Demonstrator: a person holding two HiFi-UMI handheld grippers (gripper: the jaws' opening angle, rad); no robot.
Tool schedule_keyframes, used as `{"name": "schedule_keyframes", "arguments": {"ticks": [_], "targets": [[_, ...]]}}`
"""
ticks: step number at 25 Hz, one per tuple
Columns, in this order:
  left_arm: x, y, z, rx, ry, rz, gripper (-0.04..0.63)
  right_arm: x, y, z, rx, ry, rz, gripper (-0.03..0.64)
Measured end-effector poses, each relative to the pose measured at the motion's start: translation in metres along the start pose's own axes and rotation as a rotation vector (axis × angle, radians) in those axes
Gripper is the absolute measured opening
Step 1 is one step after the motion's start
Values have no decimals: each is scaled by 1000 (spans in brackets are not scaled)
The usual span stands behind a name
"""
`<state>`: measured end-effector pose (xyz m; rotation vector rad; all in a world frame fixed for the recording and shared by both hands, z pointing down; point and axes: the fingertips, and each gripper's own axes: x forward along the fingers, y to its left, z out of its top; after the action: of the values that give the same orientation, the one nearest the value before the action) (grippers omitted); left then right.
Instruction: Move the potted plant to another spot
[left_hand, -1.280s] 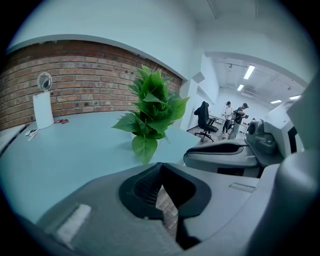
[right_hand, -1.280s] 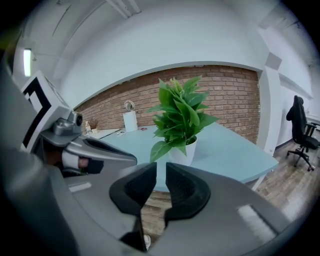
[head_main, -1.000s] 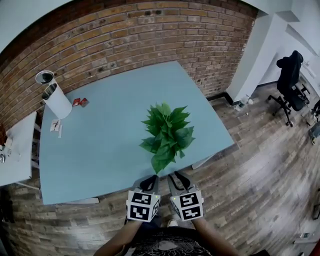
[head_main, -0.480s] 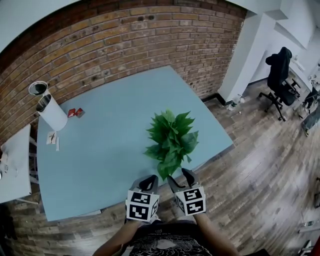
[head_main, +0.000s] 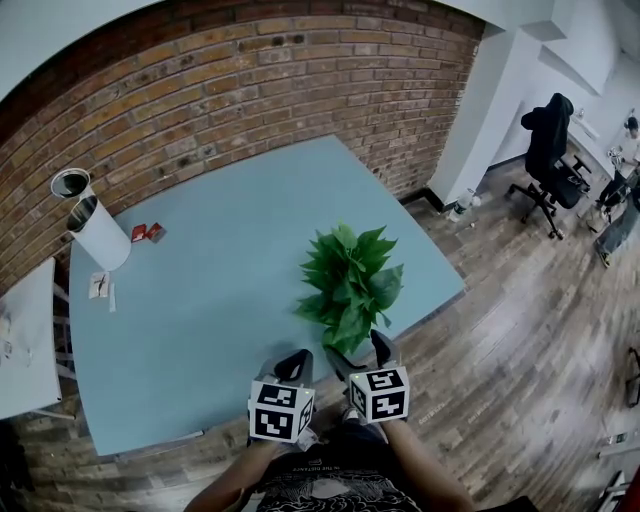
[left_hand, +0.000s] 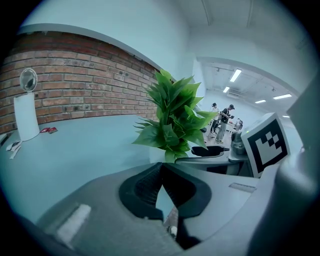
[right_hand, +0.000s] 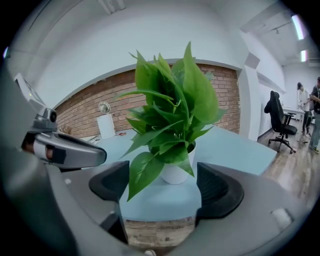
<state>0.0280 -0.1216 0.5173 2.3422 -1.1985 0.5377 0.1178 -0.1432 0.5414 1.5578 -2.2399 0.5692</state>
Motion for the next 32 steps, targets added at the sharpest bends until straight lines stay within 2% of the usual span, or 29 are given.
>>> {"name": "schedule_keyframes", "arguments": {"ticks": [16,32], "targets": [[9,21,8,-11,-8,39,-6,39,-11,1,19,42,-40,497],[28,43,16,-32,7,50,-6,70,-14,-1,-20,90,-46,491]]}}
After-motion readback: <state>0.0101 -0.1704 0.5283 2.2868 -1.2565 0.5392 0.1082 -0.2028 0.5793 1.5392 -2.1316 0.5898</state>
